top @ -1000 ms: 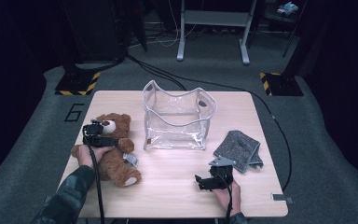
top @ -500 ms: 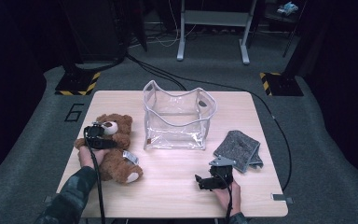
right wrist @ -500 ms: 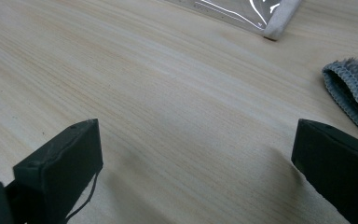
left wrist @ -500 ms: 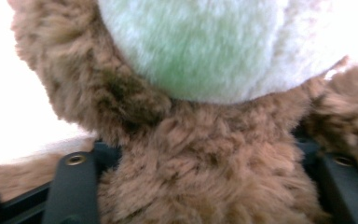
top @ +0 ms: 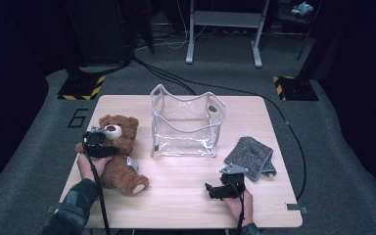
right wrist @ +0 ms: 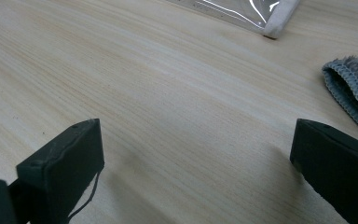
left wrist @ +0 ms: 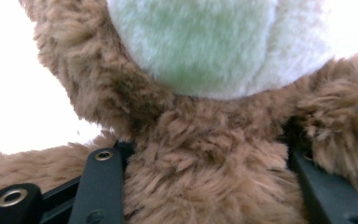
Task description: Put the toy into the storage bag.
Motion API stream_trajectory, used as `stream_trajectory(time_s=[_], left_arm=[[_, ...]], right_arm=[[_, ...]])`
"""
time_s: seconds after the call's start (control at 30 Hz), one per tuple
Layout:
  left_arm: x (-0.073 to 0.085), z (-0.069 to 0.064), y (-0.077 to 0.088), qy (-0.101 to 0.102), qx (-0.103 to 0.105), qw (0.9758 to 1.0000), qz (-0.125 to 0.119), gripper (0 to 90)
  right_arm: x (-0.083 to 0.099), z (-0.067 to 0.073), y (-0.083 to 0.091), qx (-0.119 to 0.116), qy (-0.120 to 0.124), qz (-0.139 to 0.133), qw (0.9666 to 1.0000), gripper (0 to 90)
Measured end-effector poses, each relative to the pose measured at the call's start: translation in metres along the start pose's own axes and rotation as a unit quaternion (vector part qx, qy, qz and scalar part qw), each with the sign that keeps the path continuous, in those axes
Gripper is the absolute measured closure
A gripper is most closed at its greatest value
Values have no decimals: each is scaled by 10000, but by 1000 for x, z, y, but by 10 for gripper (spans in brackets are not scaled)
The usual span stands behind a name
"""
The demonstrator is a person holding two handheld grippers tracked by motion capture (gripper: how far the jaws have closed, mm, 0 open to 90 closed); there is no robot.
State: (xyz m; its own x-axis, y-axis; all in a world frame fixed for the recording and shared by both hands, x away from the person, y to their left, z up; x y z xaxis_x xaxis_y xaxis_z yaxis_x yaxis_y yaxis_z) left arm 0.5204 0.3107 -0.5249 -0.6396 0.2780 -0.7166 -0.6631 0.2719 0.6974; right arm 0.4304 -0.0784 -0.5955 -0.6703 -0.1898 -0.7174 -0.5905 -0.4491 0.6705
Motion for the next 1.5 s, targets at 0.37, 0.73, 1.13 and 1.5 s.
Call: stream_trajectory(time_s=[0.37, 0.73, 1.13, 1.5], left_arm=[[-15, 2, 22, -13, -147, 9979, -634, 519], [-31, 3, 38, -78, -320, 9925, -1177, 540], [-60, 1, 60, -293, -460, 9859, -1581, 542], [-86, 0, 73, -440, -461, 9821, -1774, 542]], right_arm=[[-1, -1, 0, 11, -8, -36, 10000, 21], [-1, -1, 0, 9, 25, -33, 10000, 21], [0, -1, -1, 59, -11, 15, 10000, 20], [2, -1, -4, 326, 249, 170, 9990, 0]])
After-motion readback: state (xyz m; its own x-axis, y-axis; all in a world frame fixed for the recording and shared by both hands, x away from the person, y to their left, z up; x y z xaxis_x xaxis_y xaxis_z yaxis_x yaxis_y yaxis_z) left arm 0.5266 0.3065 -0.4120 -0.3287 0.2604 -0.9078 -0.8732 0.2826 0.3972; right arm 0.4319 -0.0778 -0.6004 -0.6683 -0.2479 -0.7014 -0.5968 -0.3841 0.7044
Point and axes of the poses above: each handheld gripper's, and its own axes: y roughly backward along the jaws, x roughly out of its underside, z roughly to its left, the point moved 10 cm from there along -y, roughly forward along the jaws, and after that the axes turned 9 degrees about -y, right-handed, at the moved point
